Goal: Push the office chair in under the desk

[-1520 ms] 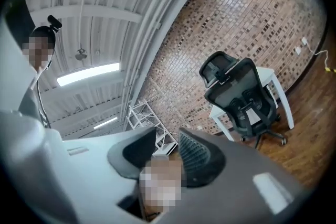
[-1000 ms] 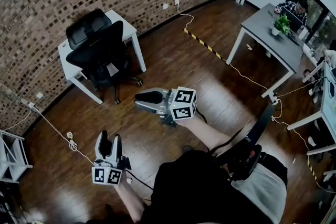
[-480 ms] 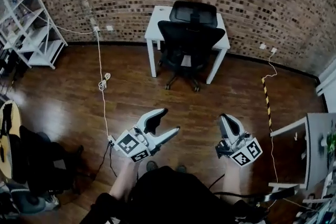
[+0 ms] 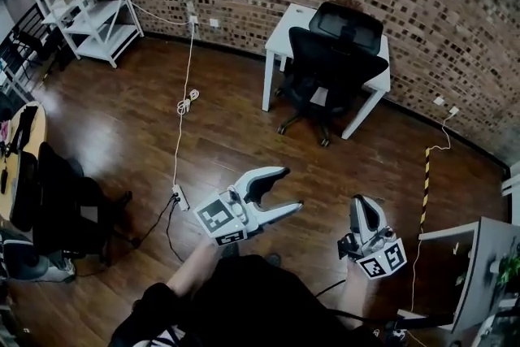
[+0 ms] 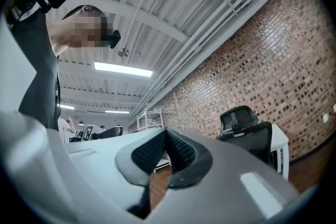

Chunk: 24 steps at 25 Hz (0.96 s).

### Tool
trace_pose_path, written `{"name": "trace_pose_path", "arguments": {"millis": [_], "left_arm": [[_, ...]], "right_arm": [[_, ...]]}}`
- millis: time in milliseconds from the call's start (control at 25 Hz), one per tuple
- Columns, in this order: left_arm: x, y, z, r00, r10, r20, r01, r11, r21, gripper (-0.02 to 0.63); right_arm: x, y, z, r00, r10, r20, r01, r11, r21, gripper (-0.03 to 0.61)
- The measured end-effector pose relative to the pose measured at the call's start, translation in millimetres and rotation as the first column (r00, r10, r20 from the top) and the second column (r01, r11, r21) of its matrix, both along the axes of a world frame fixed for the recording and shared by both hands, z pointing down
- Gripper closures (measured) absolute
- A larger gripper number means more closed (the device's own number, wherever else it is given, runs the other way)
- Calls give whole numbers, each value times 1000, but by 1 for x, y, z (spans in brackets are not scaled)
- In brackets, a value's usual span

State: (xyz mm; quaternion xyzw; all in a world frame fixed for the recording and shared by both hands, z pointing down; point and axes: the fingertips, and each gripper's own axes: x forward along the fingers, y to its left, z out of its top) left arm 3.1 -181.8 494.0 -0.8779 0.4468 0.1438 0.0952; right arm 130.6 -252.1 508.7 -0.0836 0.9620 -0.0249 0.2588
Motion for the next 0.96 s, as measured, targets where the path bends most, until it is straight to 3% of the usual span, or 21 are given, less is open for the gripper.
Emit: {"name": "trace_pose_path", "arguments": {"millis": [80,280,960], "left_arm": [[0,5,7,999,5,-32,-7,997,-72,236],[10,-4,19,1000,3,-4,-3,999,36,236],[65,-22,7,1000,14,-3,-14,1000,16,238]], "right_arm": [[-3,6,6,1000,-2,-9,2,1000,12,578],[9,5,26,1000,0,-17,0,1000,27,578],[51,-2,19,999,-29,-29,30,999,45,578]]}}
